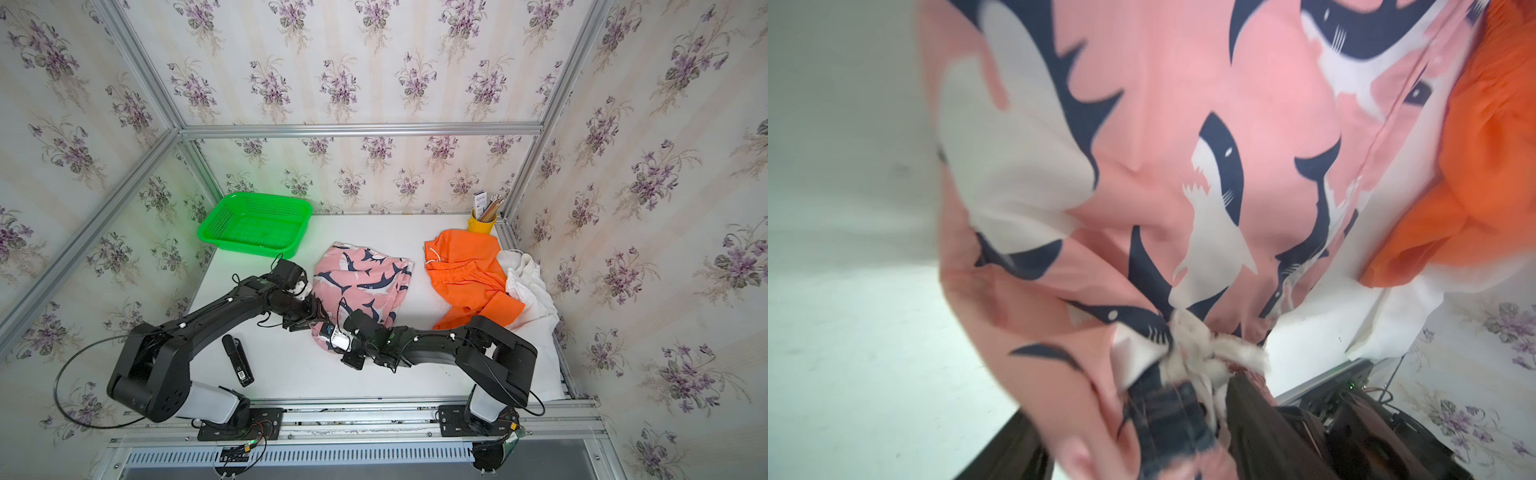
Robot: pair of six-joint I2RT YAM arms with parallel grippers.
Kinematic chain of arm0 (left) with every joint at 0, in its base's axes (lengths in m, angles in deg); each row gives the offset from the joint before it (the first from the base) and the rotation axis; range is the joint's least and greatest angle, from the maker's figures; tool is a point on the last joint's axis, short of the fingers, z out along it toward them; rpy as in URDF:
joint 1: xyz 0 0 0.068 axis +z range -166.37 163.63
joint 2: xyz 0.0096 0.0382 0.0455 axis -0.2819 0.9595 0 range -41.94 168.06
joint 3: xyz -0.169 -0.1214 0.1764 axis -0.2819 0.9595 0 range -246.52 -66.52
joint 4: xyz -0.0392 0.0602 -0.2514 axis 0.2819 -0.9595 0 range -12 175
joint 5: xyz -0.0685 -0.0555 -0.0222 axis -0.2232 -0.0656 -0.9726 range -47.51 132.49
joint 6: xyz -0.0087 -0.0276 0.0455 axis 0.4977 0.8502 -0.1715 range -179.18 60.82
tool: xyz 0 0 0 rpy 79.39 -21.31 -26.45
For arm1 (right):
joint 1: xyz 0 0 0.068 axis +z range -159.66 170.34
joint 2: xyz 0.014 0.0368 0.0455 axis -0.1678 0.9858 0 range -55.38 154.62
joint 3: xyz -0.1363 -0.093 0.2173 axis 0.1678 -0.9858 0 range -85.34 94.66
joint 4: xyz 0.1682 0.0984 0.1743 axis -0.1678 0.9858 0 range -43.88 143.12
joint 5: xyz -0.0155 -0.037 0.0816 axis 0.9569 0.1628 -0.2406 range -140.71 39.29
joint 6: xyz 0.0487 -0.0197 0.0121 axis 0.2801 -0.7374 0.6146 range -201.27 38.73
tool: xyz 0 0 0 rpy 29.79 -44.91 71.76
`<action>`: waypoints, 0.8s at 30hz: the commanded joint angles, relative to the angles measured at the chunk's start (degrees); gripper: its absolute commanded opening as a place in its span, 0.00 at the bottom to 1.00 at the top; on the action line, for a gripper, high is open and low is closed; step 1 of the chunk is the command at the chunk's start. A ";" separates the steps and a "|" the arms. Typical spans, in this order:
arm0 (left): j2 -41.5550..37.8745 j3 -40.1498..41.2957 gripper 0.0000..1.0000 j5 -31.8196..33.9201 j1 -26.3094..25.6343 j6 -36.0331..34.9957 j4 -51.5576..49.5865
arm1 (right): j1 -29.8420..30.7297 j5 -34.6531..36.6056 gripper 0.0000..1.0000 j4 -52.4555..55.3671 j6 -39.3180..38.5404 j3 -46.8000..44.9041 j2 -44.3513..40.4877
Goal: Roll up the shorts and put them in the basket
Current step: Roll the shorts at the center of the board.
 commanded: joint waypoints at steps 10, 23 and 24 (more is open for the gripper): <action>-7.81 3.25 0.73 5.52 -1.55 2.68 -3.85 | -15.26 -38.78 0.00 -15.50 44.49 2.46 18.56; 11.15 5.82 0.33 9.60 -3.81 4.57 11.34 | -17.25 -29.99 0.39 7.03 35.28 5.26 14.27; 11.68 5.74 0.31 9.34 -3.83 4.13 11.19 | -17.29 -25.99 0.43 10.28 32.66 5.53 12.09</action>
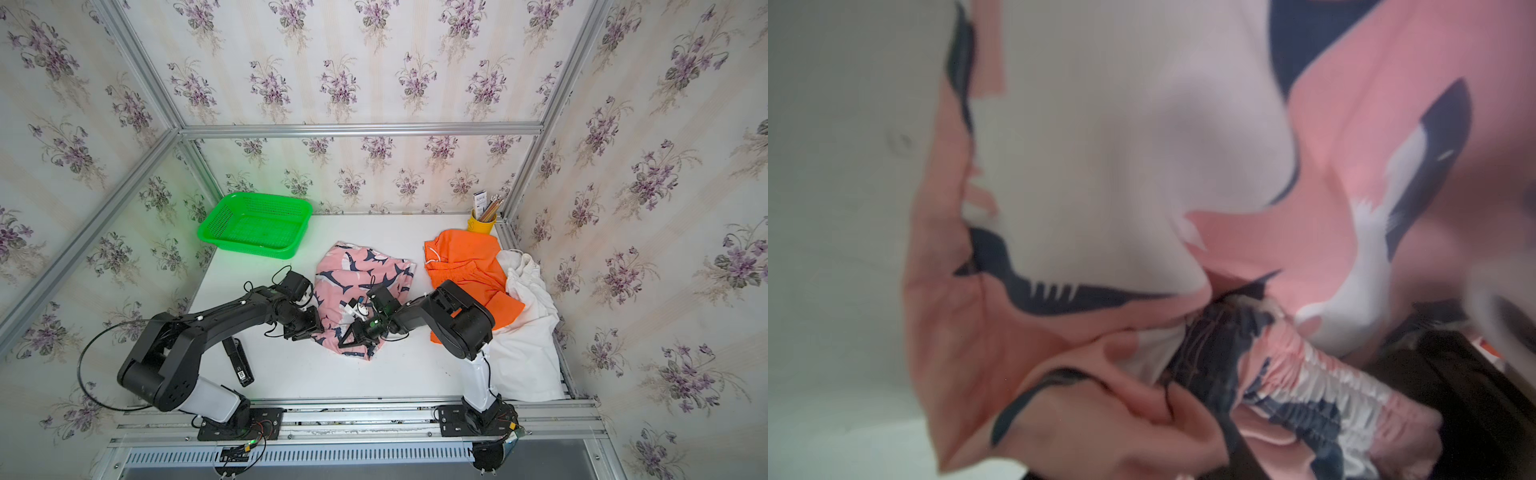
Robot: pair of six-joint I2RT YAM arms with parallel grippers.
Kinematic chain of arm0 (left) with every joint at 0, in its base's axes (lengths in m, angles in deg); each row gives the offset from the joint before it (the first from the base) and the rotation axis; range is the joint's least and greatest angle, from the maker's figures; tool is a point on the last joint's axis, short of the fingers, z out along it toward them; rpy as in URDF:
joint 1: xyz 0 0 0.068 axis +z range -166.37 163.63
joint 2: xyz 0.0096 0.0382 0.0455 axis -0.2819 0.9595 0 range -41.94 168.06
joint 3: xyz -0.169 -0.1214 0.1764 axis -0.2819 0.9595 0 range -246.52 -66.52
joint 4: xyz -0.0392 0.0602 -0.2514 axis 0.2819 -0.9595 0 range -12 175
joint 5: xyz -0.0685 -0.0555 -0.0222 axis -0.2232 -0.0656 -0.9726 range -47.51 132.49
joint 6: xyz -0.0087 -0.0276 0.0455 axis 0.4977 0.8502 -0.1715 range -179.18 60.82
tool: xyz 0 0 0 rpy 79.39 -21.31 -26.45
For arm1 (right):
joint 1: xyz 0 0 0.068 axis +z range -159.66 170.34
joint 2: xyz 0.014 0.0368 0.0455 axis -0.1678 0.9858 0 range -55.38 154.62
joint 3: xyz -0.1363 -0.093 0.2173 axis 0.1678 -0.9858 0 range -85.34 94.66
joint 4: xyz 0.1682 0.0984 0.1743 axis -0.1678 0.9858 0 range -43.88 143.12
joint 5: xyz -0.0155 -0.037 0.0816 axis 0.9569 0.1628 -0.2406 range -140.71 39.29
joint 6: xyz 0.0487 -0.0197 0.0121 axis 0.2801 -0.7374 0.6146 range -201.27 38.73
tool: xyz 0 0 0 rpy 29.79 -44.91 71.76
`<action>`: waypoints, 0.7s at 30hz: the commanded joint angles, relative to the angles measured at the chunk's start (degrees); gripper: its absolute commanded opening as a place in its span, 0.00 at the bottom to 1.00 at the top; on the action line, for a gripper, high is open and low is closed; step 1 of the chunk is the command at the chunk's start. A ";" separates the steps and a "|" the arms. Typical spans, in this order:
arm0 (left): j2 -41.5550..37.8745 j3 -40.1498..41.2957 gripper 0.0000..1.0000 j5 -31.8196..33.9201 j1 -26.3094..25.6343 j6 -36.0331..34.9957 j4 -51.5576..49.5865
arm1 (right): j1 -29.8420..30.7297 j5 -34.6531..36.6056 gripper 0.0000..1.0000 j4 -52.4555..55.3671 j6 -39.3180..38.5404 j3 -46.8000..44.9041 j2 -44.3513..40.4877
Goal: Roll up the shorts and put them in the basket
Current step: Roll the shorts at the center of the board.
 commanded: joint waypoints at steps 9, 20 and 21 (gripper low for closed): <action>2.31 -1.43 0.29 1.89 0.14 -3.83 -0.43 | 7.50 51.12 0.64 29.02 -32.10 7.10 -21.67; 0.82 -1.98 0.31 1.01 0.15 -3.63 -1.70 | 17.37 49.36 0.78 12.49 -51.54 1.17 -18.59; 0.72 -2.08 0.31 0.94 0.17 -3.74 -1.96 | 17.56 49.16 0.79 11.63 -52.11 0.95 -17.53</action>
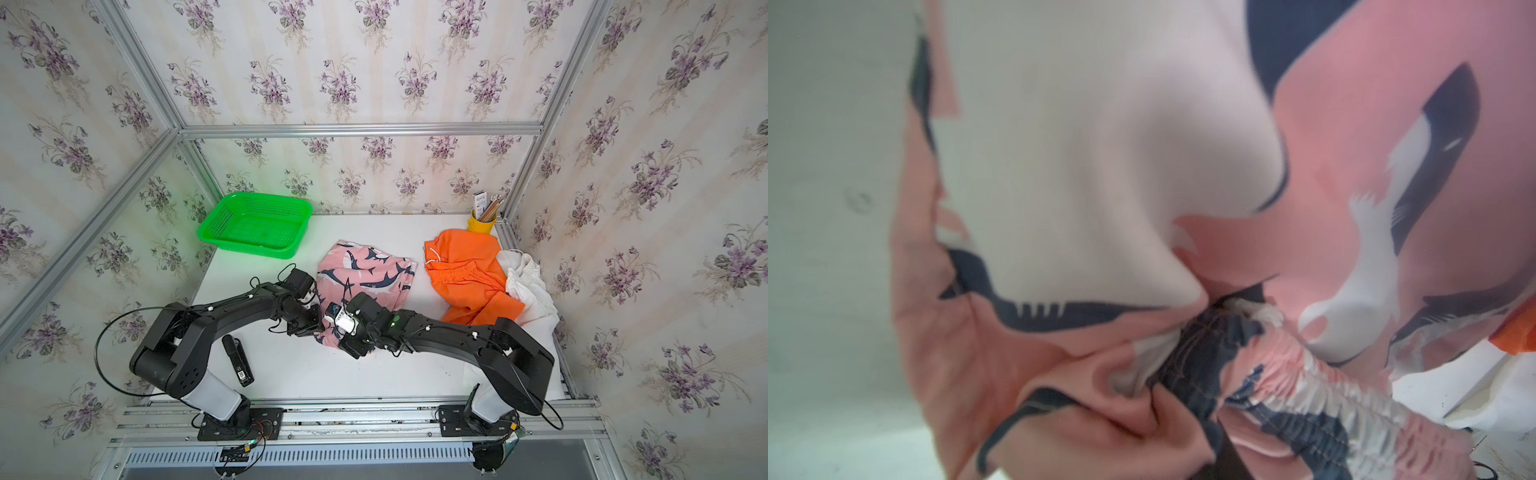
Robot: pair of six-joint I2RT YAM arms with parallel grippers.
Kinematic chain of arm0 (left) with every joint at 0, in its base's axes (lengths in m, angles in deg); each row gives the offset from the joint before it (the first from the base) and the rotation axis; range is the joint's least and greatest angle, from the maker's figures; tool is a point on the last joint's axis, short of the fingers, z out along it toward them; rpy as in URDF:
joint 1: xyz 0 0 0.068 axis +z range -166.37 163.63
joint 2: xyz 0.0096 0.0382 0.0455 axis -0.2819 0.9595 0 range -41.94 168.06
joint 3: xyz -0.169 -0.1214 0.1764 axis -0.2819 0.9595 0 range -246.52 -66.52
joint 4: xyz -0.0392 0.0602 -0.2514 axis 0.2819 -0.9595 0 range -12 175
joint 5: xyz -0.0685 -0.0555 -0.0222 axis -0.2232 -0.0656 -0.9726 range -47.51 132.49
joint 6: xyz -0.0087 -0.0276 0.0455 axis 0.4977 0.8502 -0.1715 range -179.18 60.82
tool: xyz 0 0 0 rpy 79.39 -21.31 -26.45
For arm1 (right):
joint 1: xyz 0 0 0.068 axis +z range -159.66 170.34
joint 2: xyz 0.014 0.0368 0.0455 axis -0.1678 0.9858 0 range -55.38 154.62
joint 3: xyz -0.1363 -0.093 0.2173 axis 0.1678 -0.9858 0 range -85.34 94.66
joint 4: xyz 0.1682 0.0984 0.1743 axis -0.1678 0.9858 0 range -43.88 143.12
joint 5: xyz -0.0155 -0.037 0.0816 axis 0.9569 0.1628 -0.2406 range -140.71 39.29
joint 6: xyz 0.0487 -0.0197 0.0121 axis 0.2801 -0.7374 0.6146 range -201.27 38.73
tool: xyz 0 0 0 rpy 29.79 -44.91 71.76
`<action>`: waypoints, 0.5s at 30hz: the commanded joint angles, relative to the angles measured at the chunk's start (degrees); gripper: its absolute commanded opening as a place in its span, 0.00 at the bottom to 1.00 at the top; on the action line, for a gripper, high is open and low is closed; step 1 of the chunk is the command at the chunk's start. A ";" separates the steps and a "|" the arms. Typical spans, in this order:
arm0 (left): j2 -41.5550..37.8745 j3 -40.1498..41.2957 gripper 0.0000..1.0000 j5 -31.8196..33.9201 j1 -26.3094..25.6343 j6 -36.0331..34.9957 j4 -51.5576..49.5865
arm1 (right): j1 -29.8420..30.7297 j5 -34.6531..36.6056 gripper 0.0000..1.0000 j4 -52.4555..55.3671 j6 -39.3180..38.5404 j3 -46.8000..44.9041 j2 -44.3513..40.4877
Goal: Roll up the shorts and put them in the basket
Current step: Roll the shorts at the center of the board.
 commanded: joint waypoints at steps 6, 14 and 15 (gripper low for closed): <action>-0.40 -1.02 0.32 0.29 0.54 -0.98 -1.86 | 4.08 2.22 0.76 -10.01 -6.15 -3.68 6.72; -1.34 -2.69 0.38 -2.91 3.00 -2.78 -3.31 | 6.20 0.37 0.12 -6.98 5.32 -3.98 8.91; -1.66 -3.29 0.39 -2.06 3.20 -3.25 -4.41 | 6.11 -1.60 0.06 -6.46 7.70 -3.64 8.51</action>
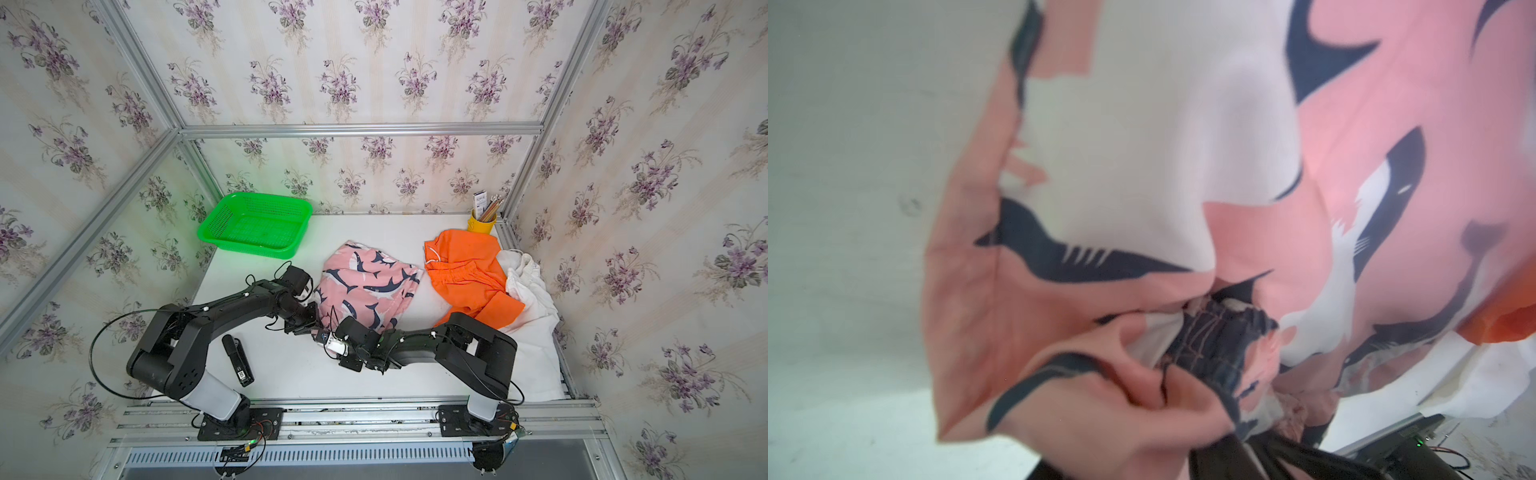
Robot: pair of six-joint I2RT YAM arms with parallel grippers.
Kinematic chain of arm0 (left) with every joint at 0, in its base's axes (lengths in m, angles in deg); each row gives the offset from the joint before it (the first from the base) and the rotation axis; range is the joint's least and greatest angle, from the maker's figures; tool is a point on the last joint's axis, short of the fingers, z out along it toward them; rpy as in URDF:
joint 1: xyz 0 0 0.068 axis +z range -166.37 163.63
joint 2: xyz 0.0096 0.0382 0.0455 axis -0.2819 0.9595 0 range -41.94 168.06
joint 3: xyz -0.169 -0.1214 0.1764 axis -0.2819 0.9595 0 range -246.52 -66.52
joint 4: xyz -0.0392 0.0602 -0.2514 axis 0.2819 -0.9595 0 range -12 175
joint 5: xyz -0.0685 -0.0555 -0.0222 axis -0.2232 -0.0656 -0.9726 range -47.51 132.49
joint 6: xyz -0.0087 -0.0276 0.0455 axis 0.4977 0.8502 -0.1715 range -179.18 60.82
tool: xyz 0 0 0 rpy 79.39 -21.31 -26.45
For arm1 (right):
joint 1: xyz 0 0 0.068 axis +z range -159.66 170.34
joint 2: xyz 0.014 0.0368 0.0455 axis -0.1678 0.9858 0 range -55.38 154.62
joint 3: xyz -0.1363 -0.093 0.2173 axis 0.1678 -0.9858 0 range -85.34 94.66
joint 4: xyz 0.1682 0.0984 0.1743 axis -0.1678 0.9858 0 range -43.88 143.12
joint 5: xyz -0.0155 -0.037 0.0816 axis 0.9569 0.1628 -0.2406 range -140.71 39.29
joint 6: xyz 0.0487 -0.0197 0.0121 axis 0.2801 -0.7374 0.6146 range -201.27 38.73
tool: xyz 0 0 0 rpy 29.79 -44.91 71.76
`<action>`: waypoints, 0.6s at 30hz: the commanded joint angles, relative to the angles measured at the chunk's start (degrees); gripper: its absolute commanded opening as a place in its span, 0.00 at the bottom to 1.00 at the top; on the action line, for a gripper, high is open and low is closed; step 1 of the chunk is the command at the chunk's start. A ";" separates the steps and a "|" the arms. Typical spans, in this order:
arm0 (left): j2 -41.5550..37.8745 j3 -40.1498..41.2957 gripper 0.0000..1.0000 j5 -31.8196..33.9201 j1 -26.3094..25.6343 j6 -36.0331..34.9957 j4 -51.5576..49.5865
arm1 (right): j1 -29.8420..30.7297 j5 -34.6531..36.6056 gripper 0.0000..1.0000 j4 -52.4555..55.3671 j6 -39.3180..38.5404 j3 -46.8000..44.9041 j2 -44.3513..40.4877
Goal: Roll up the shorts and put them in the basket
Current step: Roll the shorts at the center of the board.
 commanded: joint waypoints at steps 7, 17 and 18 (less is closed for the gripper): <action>-5.84 -5.05 0.61 7.21 0.88 -3.69 -10.04 | -3.35 -28.46 0.00 -0.12 28.67 1.45 0.34; -9.66 -7.46 0.67 9.83 -0.81 -2.06 -14.00 | -18.43 -48.27 0.00 -36.66 61.82 -11.52 6.48; -9.62 -7.56 0.67 9.97 -1.68 -1.68 -13.54 | -19.74 -48.65 0.00 -39.84 64.63 -13.22 7.60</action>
